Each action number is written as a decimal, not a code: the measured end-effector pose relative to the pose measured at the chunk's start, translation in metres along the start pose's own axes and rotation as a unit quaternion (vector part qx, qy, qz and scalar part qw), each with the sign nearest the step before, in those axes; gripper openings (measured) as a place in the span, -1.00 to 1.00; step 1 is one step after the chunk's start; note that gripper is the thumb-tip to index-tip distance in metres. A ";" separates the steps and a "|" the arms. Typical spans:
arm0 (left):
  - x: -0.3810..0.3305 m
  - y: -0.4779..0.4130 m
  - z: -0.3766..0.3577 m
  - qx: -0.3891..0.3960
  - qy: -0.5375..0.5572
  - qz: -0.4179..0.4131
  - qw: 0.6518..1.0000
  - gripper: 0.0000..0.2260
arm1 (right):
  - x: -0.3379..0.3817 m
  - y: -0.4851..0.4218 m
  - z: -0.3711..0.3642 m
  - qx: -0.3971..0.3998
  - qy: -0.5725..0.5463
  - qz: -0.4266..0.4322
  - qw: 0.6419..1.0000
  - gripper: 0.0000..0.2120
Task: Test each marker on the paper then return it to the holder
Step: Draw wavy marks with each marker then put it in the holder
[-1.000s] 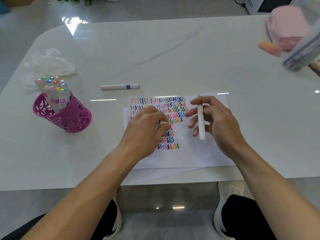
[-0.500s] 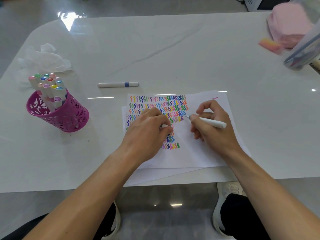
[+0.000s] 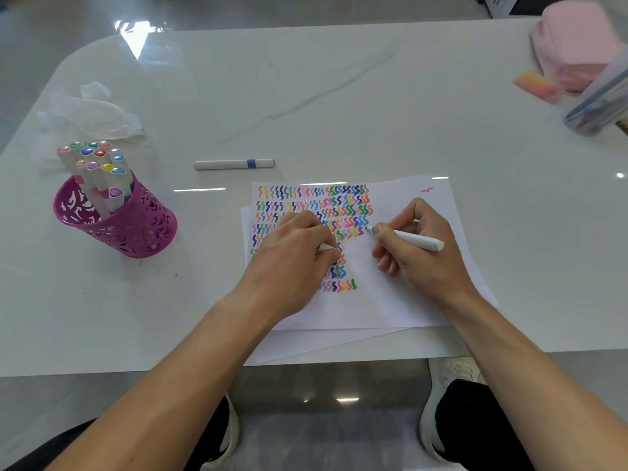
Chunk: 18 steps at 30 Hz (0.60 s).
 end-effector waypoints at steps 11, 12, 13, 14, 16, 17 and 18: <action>0.001 0.000 -0.002 0.007 -0.009 0.000 1.000 -0.89 | -0.001 -0.001 0.001 -0.006 0.007 -0.013 1.000 -0.77; 0.002 0.000 -0.002 0.006 -0.009 0.001 1.000 -0.89 | -0.001 0.000 0.002 -0.010 0.005 -0.015 1.000 -0.77; 0.002 0.000 -0.002 0.006 -0.009 0.002 1.000 -0.89 | -0.002 0.000 0.002 -0.013 0.004 -0.018 1.000 -0.77; 0.002 0.000 -0.002 0.006 -0.010 0.003 1.000 -0.90 | -0.003 0.000 0.002 -0.016 0.002 -0.020 1.000 -0.77; 0.003 0.000 -0.002 0.007 -0.012 0.005 1.000 -0.90 | -0.003 -0.001 0.003 -0.018 0.001 -0.022 1.000 -0.77; 0.003 0.000 -0.002 0.006 -0.013 0.005 1.000 -0.90 | -0.003 -0.001 0.003 -0.017 0.003 -0.021 1.000 -0.78; 0.003 0.000 -0.002 0.006 -0.014 0.005 1.000 -0.90 | -0.003 -0.001 0.002 -0.014 0.005 -0.020 1.000 -0.78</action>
Point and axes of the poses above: each hand's wrist, its own y-axis away from the middle knuckle, its own z-axis out of the back of the hand, x = y × z, the point moved 10 cm from there along -y, towards the middle knuckle, and after that the axes turned 7 degrees about y, right-handed, at the moved point
